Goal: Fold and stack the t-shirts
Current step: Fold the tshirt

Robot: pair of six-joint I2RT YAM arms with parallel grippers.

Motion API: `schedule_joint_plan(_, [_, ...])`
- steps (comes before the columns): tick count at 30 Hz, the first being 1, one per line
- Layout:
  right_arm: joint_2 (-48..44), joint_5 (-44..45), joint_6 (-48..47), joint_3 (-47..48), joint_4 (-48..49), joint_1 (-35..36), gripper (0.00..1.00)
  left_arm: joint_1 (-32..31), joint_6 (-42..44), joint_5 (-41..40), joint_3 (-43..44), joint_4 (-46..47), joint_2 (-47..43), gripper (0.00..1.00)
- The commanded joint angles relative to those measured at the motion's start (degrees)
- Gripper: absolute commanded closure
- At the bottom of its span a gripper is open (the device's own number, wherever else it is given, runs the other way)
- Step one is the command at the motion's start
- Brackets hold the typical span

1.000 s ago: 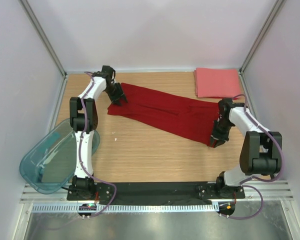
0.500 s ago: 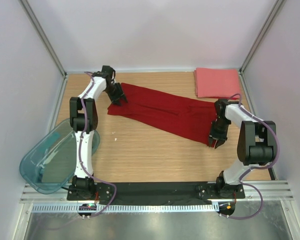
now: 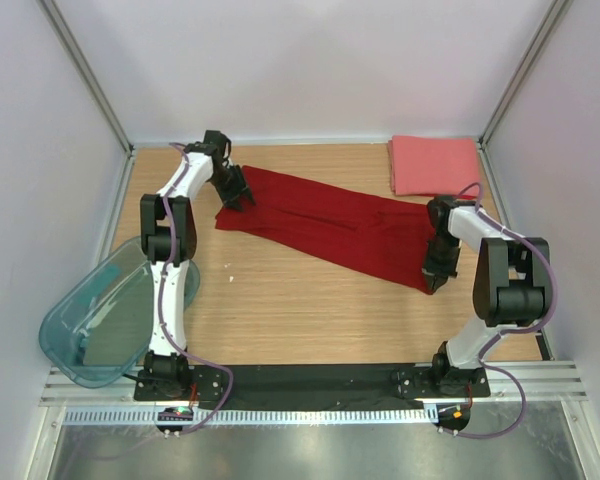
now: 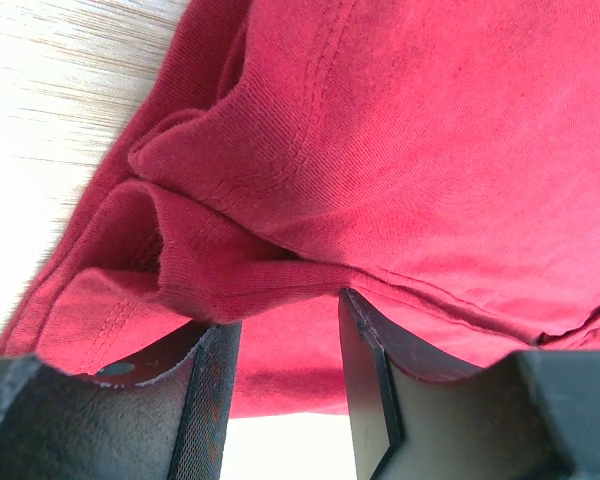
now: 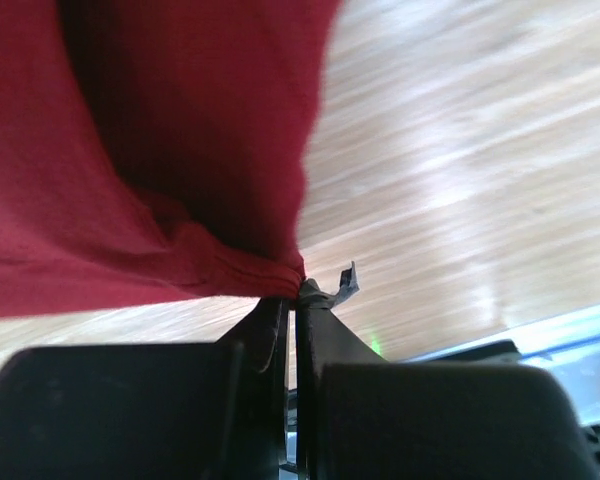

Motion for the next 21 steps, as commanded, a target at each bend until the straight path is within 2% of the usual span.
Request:
schedule_joint_plan(1, [-0.09, 12.78, 4.4, 3.13, -4.35, 0.79, 0.99, 0.57, 1.12, -4.38, 0.99, 0.19, 3.34, 0.55])
schedule_joint_plan(4, [-0.18, 23.23, 9.68, 4.01, -6.83, 3.15, 0.99, 1.18, 1.12, -4.38, 0.73, 0.28, 3.7, 0.55])
schedule_joint_plan(6, [0.95, 25.55, 10.66, 3.66, -6.92, 4.04, 0.99, 1.62, 1.12, -4.3, 0.64, 0.54, 3.87, 0.55])
schedule_joint_plan(16, [3.07, 20.72, 11.46, -0.38, -4.28, 4.31, 0.97, 1.97, 2.69, -3.77, 1.95, 0.02, 3.35, 0.54])
schedule_joint_plan(21, [1.76, 18.44, 8.13, 3.74, -5.25, 4.14, 0.71, 1.97, 3.32, -4.64, 1.25, -0.34, -1.3, 0.48])
